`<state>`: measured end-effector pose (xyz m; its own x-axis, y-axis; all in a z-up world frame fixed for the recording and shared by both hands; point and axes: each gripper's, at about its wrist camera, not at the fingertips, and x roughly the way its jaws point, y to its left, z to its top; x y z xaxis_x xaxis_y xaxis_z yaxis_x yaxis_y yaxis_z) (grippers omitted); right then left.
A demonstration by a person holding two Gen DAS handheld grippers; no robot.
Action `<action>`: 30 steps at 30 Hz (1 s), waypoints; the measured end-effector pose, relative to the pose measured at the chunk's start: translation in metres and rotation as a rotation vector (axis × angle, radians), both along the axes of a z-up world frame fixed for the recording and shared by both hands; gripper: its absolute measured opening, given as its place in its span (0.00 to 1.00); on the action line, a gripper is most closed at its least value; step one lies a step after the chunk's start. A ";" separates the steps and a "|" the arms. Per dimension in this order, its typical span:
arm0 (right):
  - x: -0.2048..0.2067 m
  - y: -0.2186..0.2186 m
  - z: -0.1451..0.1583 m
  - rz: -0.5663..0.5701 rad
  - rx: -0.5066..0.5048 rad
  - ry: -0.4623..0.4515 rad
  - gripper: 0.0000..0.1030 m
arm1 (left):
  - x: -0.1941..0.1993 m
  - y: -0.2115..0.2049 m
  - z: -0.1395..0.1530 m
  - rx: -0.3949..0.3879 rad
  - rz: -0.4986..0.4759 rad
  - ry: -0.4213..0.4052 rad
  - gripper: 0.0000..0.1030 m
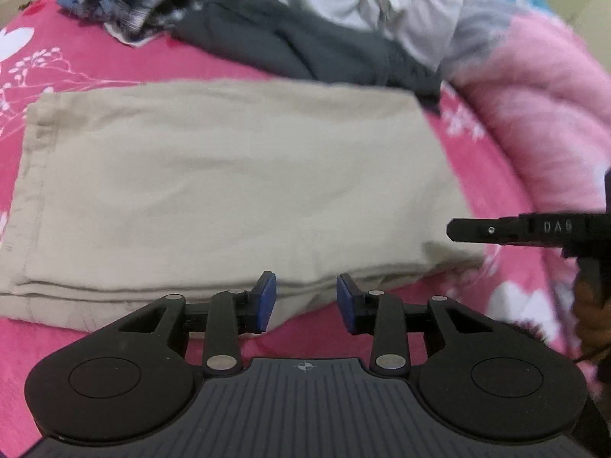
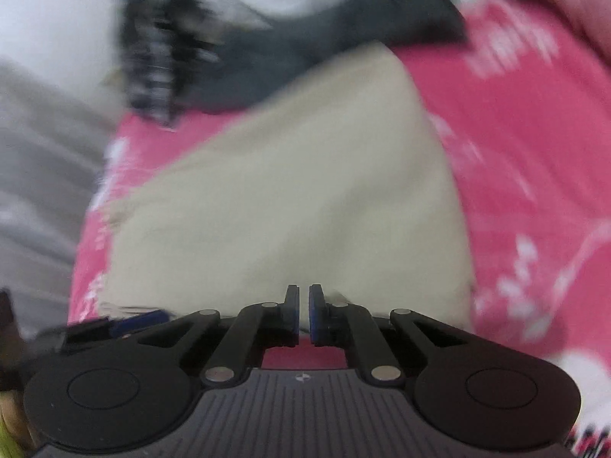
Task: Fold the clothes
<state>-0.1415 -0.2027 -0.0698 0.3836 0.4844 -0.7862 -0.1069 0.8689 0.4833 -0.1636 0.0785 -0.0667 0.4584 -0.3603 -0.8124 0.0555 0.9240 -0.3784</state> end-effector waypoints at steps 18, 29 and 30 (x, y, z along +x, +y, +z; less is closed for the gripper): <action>-0.012 0.062 0.003 0.233 -0.171 -0.044 0.06 | -0.001 0.023 -0.014 0.067 0.108 -0.009 0.31; 0.020 0.003 -0.040 -0.029 -0.296 0.000 0.07 | 0.006 0.052 -0.038 0.057 0.246 0.015 0.31; 0.021 0.000 -0.038 -0.041 -0.297 -0.002 0.10 | 0.006 0.053 -0.034 0.059 0.254 0.011 0.32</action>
